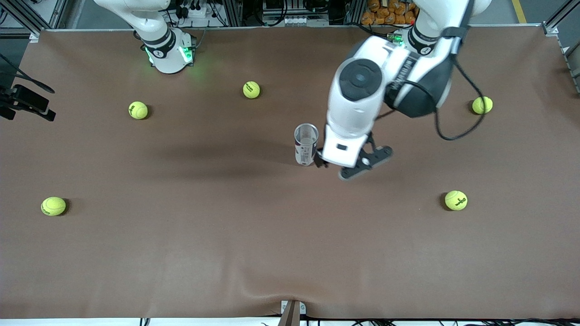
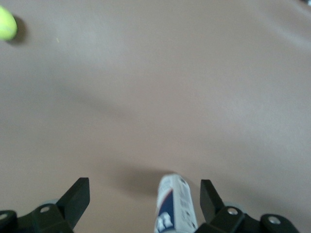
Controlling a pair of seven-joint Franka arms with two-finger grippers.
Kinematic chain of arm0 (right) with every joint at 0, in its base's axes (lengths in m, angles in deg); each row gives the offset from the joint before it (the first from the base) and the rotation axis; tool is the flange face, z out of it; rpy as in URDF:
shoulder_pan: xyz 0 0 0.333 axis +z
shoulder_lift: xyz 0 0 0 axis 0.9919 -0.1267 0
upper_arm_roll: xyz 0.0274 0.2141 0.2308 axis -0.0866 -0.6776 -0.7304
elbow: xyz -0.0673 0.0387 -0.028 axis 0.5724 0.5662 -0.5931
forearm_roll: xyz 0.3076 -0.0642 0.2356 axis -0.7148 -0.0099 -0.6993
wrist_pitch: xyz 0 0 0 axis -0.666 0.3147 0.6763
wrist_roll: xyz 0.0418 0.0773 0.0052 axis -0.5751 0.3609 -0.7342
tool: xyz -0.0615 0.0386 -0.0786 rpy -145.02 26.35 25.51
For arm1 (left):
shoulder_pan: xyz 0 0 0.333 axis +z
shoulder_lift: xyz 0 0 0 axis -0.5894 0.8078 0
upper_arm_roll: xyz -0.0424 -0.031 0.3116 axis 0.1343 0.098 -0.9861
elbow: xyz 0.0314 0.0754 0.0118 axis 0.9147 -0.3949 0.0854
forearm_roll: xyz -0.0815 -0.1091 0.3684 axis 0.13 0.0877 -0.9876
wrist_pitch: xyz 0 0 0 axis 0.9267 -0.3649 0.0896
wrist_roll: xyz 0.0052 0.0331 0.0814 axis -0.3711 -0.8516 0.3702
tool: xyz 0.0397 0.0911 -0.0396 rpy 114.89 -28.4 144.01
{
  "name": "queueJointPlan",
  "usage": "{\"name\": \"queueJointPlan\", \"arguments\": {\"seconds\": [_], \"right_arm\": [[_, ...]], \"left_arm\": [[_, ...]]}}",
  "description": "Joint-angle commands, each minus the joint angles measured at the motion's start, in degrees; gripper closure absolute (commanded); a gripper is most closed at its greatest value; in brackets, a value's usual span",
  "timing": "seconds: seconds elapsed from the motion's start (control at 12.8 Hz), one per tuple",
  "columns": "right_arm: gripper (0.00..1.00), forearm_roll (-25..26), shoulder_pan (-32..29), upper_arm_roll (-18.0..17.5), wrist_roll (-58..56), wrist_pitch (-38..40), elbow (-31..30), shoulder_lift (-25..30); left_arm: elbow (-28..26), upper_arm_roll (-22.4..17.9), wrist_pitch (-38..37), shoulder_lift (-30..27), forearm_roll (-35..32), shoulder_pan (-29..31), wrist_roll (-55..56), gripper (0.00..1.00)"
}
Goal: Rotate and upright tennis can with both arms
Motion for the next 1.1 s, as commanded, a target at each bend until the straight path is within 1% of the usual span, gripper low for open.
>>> {"name": "queueJointPlan", "arguments": {"seconds": [0.0, 0.16, 0.39, 0.55, 0.63, 0.71, 0.78, 0.86, 0.94, 1.02], "right_arm": [[0.0, 1.1, 0.3, 0.1, 0.0, 0.1, -0.1, 0.0], [0.0, 1.2, 0.3, 0.1, 0.0, 0.2, -0.1, 0.0], [0.0, 1.4, 0.7, 0.1, 0.0, 0.4, -0.1, 0.0], [0.0, 1.9, 1.1, 0.1, 0.0, 0.5, -0.1, 0.1], [0.0, 2.0, 1.4, 0.1, 0.0, 0.5, -0.2, 0.1], [0.0, 2.3, 1.4, 0.1, 0.0, 0.6, -0.2, 0.1], [0.0, 2.3, 1.5, 0.1, 0.0, 0.6, -0.2, 0.1], [0.0, 2.3, 1.5, 0.1, 0.1, 0.7, -0.2, 0.1], [0.0, 2.4, 1.5, 0.1, 0.1, 1.2, -0.1, 0.1], [0.0, 2.3, 1.4, 0.1, 0.1, 1.3, -0.1, 0.1]], "left_arm": [[-1.3, 1.8, -1.6, -4.0, -0.8, 7.1, -8.5, 0.0], [-1.6, 5.7, -2.0, -4.6, -1.4, 14.8, -16.9, 0.0], [-1.6, 5.6, -4.1, -5.7, -1.4, 20.1, -26.8, 0.0], [-1.6, 6.1, -4.5, -6.4, -1.5, 25.4, -32.2, 0.0], [-1.7, 6.2, -5.2, -7.0, -1.1, 26.3, -35.5, 0.0], [-1.7, 5.8, -6.9, -7.6, -1.4, 26.5, -36.3, 0.0], [-2.1, 5.7, -7.4, -9.5, -1.4, 27.4, -36.7, 0.0], [-4.3, 5.6, -9.0, -12.4, -1.4, 28.7, -40.6, 0.0], [-5.8, 4.4, -9.4, -14.5, -1.3, 29.6, -45.9, 0.0], [-8.0, 1.6, -10.3, -16.7, -1.0, 29.7, -49.2, 0.0]]}}
